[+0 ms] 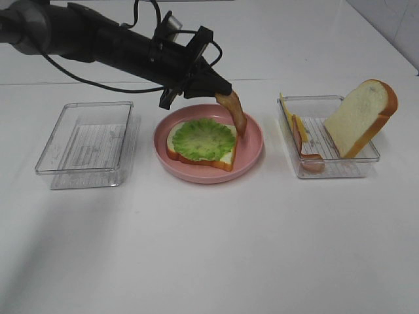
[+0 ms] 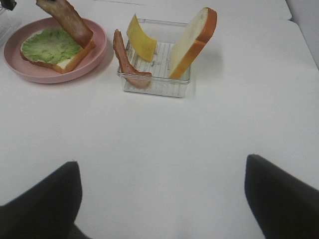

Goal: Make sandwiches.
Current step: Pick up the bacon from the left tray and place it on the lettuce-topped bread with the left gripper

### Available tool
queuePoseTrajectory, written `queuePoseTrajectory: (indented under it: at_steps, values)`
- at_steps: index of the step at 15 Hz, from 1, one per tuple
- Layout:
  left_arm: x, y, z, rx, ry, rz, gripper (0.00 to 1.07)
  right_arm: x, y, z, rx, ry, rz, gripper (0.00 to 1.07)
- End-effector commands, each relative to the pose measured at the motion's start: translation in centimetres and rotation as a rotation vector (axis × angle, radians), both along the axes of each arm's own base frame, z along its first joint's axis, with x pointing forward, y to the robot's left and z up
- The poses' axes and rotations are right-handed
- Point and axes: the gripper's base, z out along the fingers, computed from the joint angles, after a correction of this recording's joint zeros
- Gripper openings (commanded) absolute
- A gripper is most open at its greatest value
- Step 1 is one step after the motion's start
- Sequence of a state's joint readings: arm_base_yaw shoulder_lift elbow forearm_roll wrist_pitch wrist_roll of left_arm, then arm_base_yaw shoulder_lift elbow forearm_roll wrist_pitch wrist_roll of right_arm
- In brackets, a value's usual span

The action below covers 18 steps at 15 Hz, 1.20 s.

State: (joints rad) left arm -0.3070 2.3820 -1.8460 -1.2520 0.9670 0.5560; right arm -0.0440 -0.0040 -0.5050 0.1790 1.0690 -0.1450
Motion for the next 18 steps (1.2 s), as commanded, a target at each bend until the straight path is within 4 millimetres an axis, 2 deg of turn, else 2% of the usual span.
queuePoseTrajectory:
  at_steps: [1, 6, 11, 13, 14, 15, 16, 18]
  values:
    - [0.4, 1.1, -0.9, 0.028, 0.003, -0.013, 0.00, -0.2, 0.0, 0.0, -0.008, -0.025, 0.001, 0.79]
    - [1.0, 3.1, -1.5, 0.128, -0.016, -0.009, 0.00, -0.2, 0.0, 0.0, -0.008, -0.025, 0.001, 0.79]
    - [1.1, 3.9, -2.5, 0.266, 0.008, 0.020, 0.00, -0.2, 0.0, 0.0, -0.008, -0.025, 0.001, 0.79]
    - [1.0, 4.4, -2.8, 0.348, 0.019, 0.022, 0.13, -0.2, 0.0, 0.0, -0.008, -0.025, 0.001, 0.79]
    - [1.2, 4.6, -2.4, 0.371, -0.007, 0.031, 0.27, -0.2, 0.0, 0.0, -0.008, -0.025, 0.001, 0.79]
    - [1.2, 4.6, -2.2, 0.371, -0.016, 0.037, 0.31, -0.2, 0.0, 0.0, -0.008, -0.025, 0.001, 0.79]
    - [1.2, 4.6, -2.2, 0.371, -0.016, 0.037, 0.31, -0.2, 0.0, 0.0, -0.008, -0.025, 0.001, 0.79]
    - [1.8, 4.8, -0.5, 0.370, -0.090, 0.097, 0.53, -0.2, 0.0, 0.0, -0.008, -0.025, 0.001, 0.79]
